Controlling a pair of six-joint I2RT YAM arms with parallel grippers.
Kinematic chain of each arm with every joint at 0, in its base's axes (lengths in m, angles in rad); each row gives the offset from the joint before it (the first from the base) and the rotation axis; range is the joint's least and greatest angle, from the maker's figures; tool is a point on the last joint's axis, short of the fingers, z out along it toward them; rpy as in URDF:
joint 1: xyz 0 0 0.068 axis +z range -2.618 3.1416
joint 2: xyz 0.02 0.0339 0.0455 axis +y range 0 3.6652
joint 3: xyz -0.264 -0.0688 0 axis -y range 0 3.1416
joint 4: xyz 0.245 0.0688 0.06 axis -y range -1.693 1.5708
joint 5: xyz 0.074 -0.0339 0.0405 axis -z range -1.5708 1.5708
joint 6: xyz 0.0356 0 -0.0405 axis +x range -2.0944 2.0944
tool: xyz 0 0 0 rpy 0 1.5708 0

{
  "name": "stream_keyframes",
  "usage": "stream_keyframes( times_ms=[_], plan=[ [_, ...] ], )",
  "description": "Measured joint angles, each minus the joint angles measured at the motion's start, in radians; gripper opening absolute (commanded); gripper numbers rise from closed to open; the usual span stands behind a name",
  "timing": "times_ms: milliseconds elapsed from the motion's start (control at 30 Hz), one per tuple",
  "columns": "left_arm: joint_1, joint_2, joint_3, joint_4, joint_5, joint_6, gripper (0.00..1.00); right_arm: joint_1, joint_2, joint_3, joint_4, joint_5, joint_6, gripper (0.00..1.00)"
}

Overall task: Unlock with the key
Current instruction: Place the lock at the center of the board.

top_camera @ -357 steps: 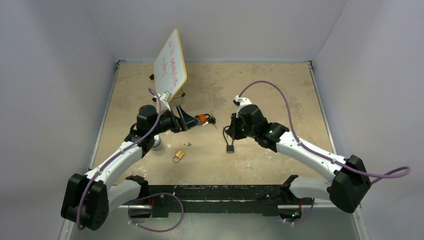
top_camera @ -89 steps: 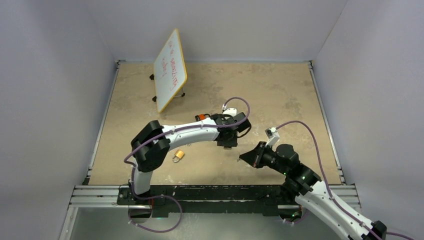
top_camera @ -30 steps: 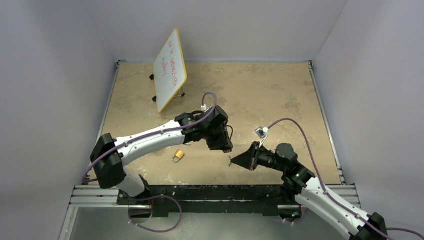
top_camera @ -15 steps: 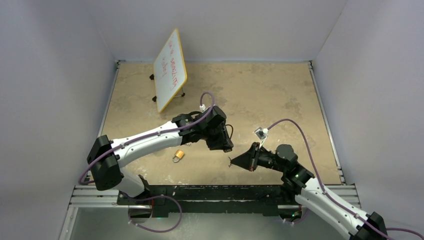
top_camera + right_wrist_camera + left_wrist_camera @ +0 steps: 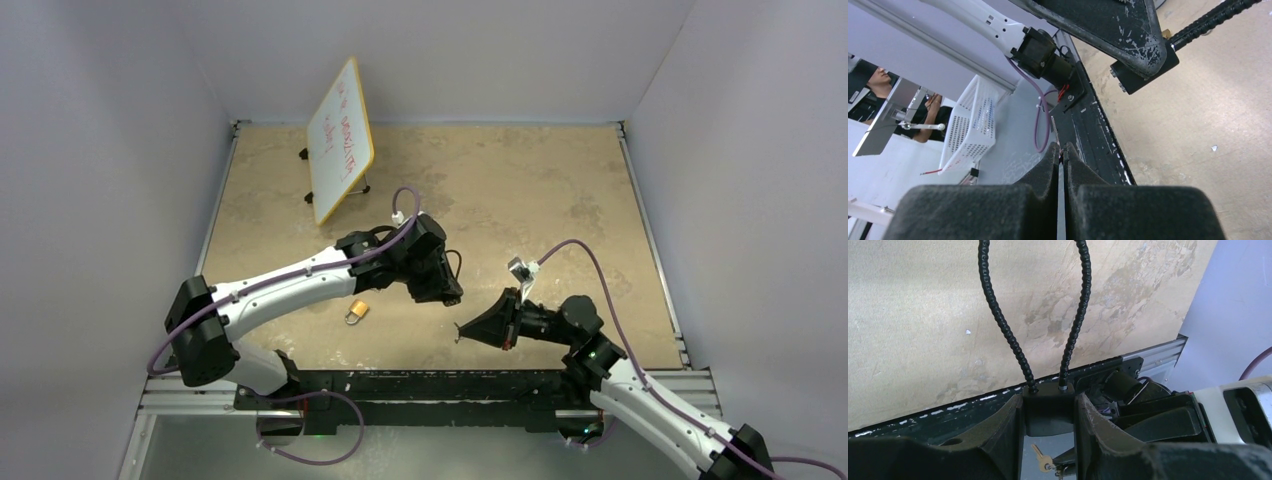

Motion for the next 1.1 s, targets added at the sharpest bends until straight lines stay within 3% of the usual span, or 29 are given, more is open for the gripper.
stream_keyframes(
  times_ms=[267,467,833,1100],
  plan=[
    [0.000,-0.012,-0.010,0.004,0.000,-0.010,0.00,0.000,0.002,-0.005,0.025,-0.006,0.008,0.00],
    [0.000,-0.021,-0.022,0.009,0.000,-0.024,0.00,0.000,0.017,-0.005,-0.047,0.033,-0.014,0.00],
    [0.006,-0.042,-0.055,0.018,-0.001,-0.027,0.00,0.000,0.014,-0.004,-0.200,0.164,-0.051,0.00],
    [0.006,-0.059,-0.117,0.090,-0.044,0.065,0.00,0.000,0.044,0.023,-0.355,0.366,-0.038,0.00]
  ],
)
